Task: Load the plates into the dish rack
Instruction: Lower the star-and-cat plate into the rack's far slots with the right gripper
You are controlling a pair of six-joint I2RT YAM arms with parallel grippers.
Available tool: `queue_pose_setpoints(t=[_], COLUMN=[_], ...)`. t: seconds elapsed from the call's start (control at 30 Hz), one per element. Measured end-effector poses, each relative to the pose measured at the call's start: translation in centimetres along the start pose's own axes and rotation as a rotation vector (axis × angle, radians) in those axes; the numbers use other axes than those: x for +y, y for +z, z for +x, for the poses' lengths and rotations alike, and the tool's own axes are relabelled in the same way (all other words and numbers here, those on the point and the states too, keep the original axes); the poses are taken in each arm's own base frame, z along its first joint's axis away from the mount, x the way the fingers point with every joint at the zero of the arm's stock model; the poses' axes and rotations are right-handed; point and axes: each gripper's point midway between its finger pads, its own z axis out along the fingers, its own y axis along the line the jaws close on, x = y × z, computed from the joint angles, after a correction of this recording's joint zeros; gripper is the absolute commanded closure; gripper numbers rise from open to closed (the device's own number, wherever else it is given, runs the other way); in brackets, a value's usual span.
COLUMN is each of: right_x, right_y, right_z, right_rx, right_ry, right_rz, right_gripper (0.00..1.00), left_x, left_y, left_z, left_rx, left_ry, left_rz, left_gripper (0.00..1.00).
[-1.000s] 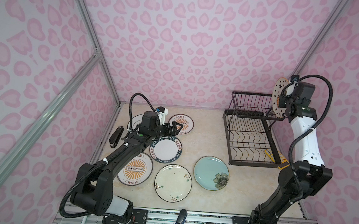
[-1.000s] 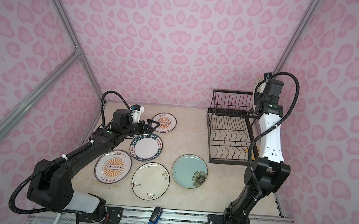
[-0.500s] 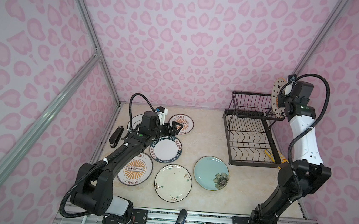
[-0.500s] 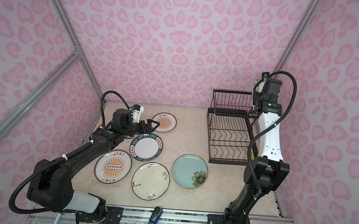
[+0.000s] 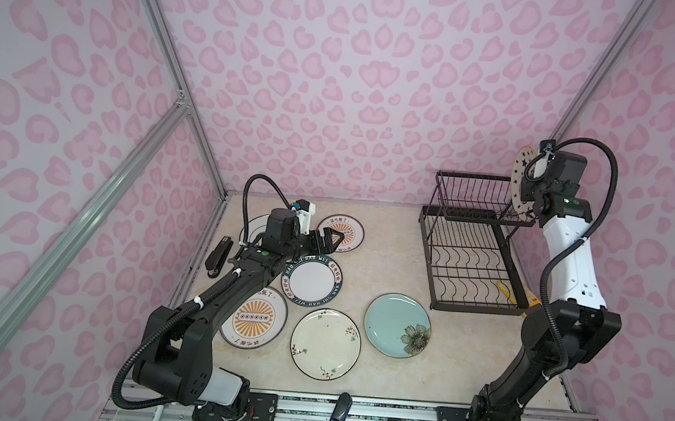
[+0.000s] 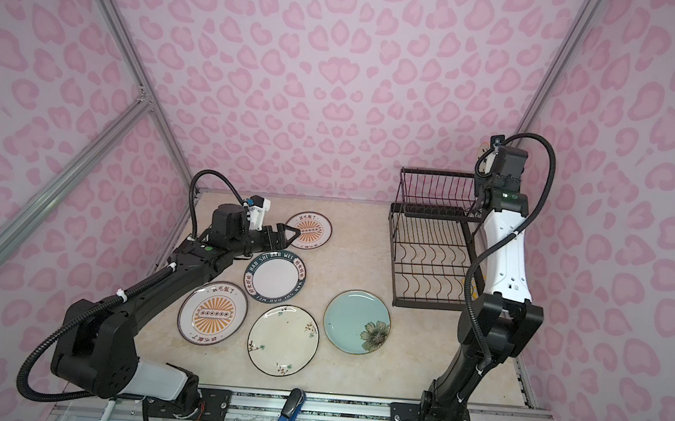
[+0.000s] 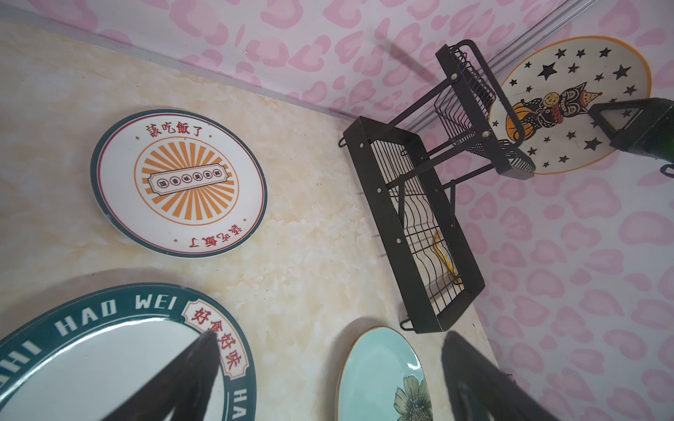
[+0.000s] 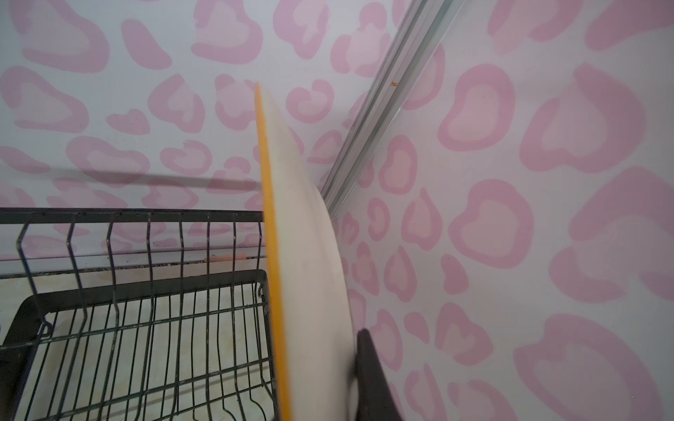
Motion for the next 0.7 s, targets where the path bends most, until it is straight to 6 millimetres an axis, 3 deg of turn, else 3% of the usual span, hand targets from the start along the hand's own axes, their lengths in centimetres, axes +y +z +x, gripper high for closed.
queue_pose_setpoints(t=[0.47,0.7], right_x=[0.06,0.19], right_y=[0.54,0.76], right_z=[0.35,0.44], right_rx=[0.006,-0.001], right_ry=[0.019,0.023], right_rz=[0.013,0.014], right_gripper=[0.92,0.86], left_x=[0.0,0.1], left_y=[-0.03,-0.05], left_z=[-0.07,-0.07], left_rx=[0.002,0.005], left_ry=[0.002,0.002], left_rz=[-0.002,-0.006], left_gripper=[0.03,0.03])
